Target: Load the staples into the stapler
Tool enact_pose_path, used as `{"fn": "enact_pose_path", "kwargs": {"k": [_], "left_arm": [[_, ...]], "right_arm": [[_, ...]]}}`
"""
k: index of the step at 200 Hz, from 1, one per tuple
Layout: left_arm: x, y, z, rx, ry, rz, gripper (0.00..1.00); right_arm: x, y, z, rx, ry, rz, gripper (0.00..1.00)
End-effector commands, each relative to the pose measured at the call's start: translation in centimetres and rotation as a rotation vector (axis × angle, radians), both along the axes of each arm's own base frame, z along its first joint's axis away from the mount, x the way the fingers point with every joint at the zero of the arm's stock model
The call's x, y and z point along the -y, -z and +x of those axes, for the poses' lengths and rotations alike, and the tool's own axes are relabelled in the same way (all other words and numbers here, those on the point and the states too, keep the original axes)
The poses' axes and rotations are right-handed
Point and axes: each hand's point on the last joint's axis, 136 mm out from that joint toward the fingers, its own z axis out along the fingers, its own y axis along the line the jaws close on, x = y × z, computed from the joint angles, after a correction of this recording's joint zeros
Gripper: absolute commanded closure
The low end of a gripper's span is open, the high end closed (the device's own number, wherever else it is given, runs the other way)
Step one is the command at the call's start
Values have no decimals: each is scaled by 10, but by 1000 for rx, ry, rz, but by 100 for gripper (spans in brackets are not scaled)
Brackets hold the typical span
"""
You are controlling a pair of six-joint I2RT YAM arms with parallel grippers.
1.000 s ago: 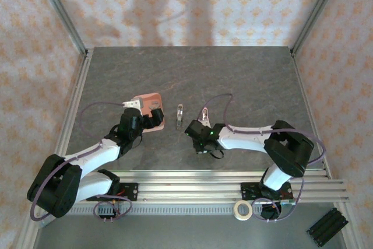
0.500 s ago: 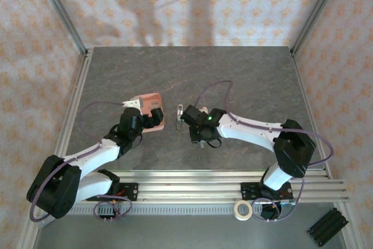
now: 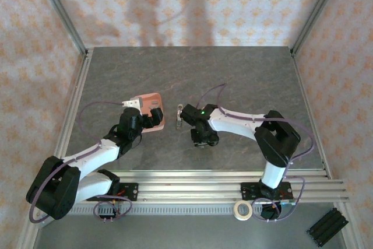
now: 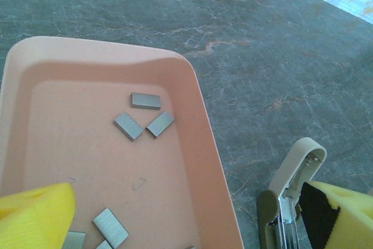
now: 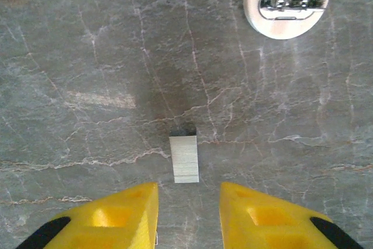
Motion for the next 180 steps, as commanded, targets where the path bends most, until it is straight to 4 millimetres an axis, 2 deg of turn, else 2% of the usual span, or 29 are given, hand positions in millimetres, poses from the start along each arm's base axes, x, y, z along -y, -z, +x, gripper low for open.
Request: {"fn": "enact_pose_path", "kwargs": {"k": [1, 112, 154, 180], "left_arm": [[-2, -11, 3, 33, -11, 30, 0], [-3, -7, 2, 23, -15, 34, 0], [-4, -6, 2, 21, -16, 38, 0], [-4, -6, 2, 20, -19, 37, 0]], "right_arm": [[1, -2, 3, -13, -11, -21, 68], [-1, 16, 13, -44, 0, -31, 73], [-2, 29, 13, -68, 2, -32, 74], [0, 39, 12, -87, 9, -38, 79]]}}
